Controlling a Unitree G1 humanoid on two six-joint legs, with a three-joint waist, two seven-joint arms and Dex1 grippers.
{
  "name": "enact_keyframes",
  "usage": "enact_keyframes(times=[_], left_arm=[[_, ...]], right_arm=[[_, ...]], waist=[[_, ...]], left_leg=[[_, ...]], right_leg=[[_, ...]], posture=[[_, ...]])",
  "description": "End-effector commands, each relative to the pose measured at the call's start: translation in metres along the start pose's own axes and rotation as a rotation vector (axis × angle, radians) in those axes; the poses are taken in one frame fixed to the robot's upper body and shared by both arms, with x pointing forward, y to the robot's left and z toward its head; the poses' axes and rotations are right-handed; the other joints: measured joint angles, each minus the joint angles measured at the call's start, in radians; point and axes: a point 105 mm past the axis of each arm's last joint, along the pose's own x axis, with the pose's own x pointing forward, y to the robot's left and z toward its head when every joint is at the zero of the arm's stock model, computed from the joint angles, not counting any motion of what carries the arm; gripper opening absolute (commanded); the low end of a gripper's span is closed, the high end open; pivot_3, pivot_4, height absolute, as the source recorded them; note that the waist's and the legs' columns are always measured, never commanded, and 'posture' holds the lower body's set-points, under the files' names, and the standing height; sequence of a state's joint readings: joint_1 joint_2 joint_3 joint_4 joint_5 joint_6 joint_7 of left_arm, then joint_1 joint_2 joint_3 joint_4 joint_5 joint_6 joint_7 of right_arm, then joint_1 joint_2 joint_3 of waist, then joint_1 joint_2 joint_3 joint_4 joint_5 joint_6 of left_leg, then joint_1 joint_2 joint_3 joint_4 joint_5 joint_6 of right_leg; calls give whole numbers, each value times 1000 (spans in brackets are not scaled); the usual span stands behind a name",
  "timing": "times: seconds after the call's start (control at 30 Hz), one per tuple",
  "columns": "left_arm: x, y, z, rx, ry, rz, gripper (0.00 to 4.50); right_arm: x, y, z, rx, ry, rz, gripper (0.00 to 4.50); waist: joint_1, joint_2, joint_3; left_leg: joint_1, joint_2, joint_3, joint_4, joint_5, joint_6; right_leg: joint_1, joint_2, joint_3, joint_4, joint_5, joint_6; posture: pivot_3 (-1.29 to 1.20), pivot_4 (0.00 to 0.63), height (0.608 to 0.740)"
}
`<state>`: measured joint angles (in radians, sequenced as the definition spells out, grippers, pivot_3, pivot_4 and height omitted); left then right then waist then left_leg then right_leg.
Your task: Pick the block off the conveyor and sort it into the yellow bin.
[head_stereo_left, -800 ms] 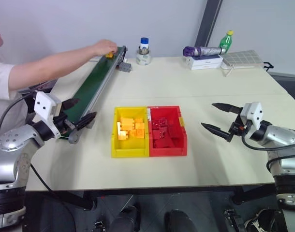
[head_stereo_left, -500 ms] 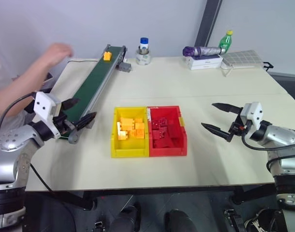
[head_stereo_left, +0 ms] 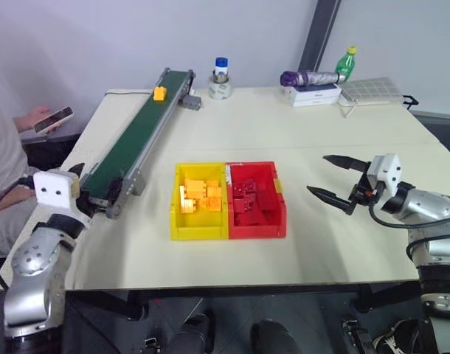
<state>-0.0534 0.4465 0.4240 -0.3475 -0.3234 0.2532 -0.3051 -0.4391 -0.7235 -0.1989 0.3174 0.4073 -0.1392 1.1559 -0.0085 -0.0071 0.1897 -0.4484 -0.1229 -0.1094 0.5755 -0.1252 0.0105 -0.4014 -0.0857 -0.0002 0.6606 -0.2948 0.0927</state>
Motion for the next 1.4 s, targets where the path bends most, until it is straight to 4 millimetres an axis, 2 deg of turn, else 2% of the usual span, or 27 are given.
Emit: enact_keyframes(times=[0.03,0.17,0.33,1.13,1.23,1.4], left_arm=[[-14,10,6,23,-31,129,4406],[-19,4,4,18,-31,131,4406],[-20,14,-1,17,-15,188,4406],[-12,11,-10,-7,15,173,4406],[-4,9,-8,-78,19,160,4406],[14,8,-4,-91,56,137,4406]], right_arm=[[-1,-7,13,-47,-38,-15,4500],[0,-8,13,-47,-39,-11,4500],[1,-8,13,-47,-42,-12,4500],[2,-8,12,-45,-46,-12,4500],[2,-8,12,-45,-47,-14,4500],[3,-7,13,-47,-48,-13,4500]], waist=[[-1,0,0],[0,0,0],[1,0,0],[0,0,0],[2,0,0],[0,0,0]], left_leg=[[0,0,0,0,0,0],[0,0,0,0,0,0],[1,0,0,1,0,0],[1,0,0,1,0,0],[1,0,0,1,0,0],[1,0,0,1,0,0]], right_leg=[[0,0,0,0,0,0],[0,0,0,0,0,0],[1,0,-1,0,0,0],[1,0,-1,0,0,0],[1,0,-1,0,0,0],[1,1,-1,0,0,0]], posture=[[0,150,740],[0,150,740],[0,150,740],[0,150,740],[0,150,740],[0,150,740]])
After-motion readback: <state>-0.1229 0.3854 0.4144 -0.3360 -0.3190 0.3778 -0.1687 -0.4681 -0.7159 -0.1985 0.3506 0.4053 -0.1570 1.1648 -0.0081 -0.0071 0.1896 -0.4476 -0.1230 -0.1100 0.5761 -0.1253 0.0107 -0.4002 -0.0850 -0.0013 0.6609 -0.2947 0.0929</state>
